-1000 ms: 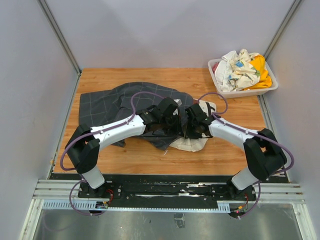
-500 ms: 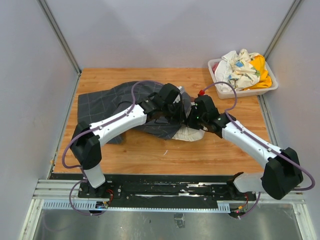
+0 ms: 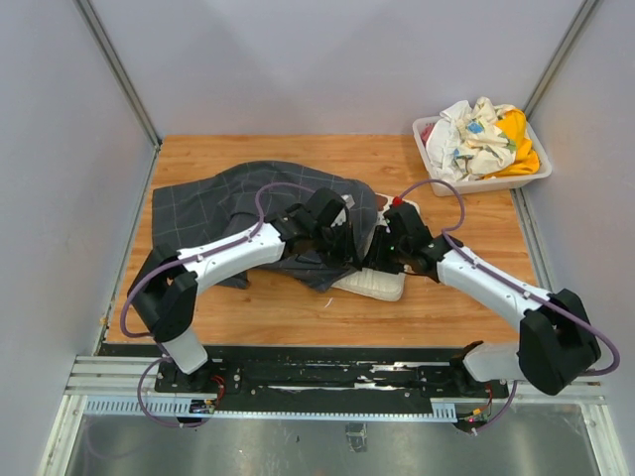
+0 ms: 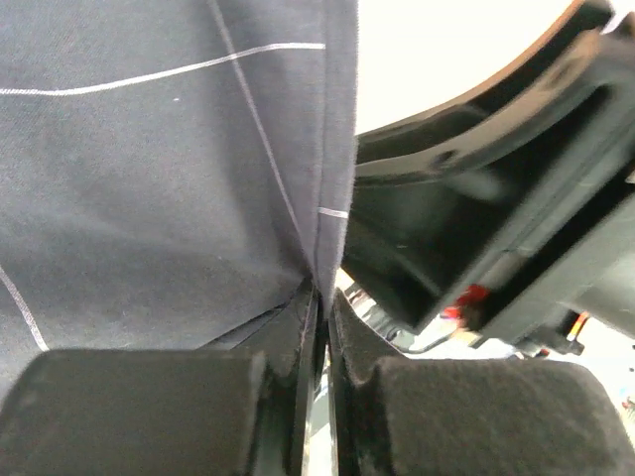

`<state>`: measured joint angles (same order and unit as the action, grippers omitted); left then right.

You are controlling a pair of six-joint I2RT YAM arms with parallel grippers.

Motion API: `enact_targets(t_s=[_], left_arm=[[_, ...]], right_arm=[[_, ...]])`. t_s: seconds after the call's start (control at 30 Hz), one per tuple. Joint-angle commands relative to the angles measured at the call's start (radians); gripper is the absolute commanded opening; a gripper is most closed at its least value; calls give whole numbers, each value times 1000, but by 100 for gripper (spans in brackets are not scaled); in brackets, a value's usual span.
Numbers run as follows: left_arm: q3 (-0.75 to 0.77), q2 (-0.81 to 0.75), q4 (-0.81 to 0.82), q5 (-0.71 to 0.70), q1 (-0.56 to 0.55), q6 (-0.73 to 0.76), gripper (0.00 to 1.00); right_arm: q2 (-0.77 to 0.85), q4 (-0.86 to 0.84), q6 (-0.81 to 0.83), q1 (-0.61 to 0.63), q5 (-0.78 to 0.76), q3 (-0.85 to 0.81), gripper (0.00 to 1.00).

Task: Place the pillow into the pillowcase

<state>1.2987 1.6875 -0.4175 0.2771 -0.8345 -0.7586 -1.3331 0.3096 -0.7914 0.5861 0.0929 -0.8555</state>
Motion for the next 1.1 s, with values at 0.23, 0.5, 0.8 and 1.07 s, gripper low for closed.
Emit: enact_targets(t_s=[0.23, 0.5, 0.8, 1.07], left_arm=[[114, -85, -133, -172, -12, 107, 49], [484, 149, -279, -359, 13, 293, 57], [999, 600, -454, -470, 22, 420, 60], [1018, 699, -422, -519, 61, 436, 60]], right_arm=[[195, 187, 57, -18, -106, -70, 61], [233, 297, 83, -171, -193, -151, 64], [172, 268, 86, -254, -174, -159, 65], [155, 243, 84, -262, -147, -151, 64]])
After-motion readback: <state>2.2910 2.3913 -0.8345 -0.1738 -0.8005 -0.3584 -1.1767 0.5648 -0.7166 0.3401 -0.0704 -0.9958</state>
